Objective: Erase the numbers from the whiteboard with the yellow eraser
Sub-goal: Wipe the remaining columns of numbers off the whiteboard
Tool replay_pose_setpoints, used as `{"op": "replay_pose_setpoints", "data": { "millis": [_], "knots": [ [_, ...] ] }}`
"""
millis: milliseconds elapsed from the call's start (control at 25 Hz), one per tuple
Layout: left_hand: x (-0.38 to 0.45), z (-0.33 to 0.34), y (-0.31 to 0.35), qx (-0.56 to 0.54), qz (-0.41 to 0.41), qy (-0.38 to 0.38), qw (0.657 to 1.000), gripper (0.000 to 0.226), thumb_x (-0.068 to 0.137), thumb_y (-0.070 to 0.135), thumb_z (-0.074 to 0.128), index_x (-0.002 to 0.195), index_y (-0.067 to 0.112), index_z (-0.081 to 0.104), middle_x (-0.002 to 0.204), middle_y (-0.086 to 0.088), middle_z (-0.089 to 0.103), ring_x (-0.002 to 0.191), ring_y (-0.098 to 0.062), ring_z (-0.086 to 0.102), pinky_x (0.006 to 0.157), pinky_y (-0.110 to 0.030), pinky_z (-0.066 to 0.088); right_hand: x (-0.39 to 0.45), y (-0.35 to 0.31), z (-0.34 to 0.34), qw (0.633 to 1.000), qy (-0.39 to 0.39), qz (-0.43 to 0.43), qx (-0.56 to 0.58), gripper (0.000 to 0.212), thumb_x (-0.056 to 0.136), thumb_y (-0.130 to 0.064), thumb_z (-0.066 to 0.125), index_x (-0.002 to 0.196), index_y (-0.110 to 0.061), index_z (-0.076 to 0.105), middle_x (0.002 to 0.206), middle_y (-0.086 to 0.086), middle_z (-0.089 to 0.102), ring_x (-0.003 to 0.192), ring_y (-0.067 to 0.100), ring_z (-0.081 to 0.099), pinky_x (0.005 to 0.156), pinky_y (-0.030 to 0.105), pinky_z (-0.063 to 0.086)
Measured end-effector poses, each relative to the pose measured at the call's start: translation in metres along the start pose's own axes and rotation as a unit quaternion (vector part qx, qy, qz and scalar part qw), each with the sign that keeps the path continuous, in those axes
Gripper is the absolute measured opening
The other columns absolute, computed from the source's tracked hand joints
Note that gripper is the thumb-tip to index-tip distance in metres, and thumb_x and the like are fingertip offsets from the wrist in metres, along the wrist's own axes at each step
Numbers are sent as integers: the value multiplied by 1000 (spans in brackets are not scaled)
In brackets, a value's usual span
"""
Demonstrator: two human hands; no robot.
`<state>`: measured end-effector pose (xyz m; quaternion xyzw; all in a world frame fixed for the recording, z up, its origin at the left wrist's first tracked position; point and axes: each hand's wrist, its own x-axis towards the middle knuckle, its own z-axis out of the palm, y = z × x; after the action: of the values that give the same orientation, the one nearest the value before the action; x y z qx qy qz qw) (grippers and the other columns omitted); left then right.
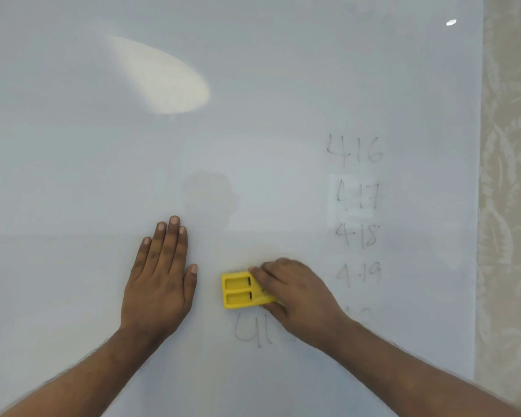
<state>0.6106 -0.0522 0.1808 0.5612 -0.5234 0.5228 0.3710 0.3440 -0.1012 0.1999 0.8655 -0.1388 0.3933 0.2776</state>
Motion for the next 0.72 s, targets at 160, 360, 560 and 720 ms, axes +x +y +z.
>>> {"op": "replay_pose_setpoints", "data": {
  "millis": [160, 360, 560, 720],
  "knots": [
    [-5, 0, 2, 1, 4, 0, 1000, 63, 103, 31, 30, 158, 2, 19, 168, -13, 16, 156, -28, 14, 126, -47, 15, -27, 0, 2, 996, -70, -46, -39, 47, 90, -29, 62, 134, -15, 52, 117, 1, 61, 102, 24, 56, 90, 36, 47],
    [-14, -1, 1, 4, 8, -15, 1000, 64, 103, 32, 29, 157, 0, 21, 168, -13, 16, 156, -28, 14, 127, -45, 13, -25, 22, -22, 997, -68, -13, -36, 53, 85, -29, 70, 133, -13, 54, 117, 5, 63, 104, 27, 60, 91, 38, 49],
    [-19, 0, 4, -1, 5, -17, 1000, 64, 103, 32, 29, 158, 2, 18, 169, -12, 14, 157, -27, 12, 128, -43, 10, -10, 33, -31, 993, 24, 112, 4, 60, 84, -27, 72, 138, -16, 49, 120, 0, 61, 106, 22, 55, 89, 31, 45],
    [-27, 3, 5, -6, 10, -20, 1000, 65, 103, 33, 29, 159, 3, 16, 170, -11, 10, 157, -27, 11, 128, -43, 8, -26, 19, -13, 992, 31, 119, 24, 58, 83, -26, 73, 136, -15, 52, 116, -1, 62, 101, 21, 56, 86, 29, 45]
  ]
}}
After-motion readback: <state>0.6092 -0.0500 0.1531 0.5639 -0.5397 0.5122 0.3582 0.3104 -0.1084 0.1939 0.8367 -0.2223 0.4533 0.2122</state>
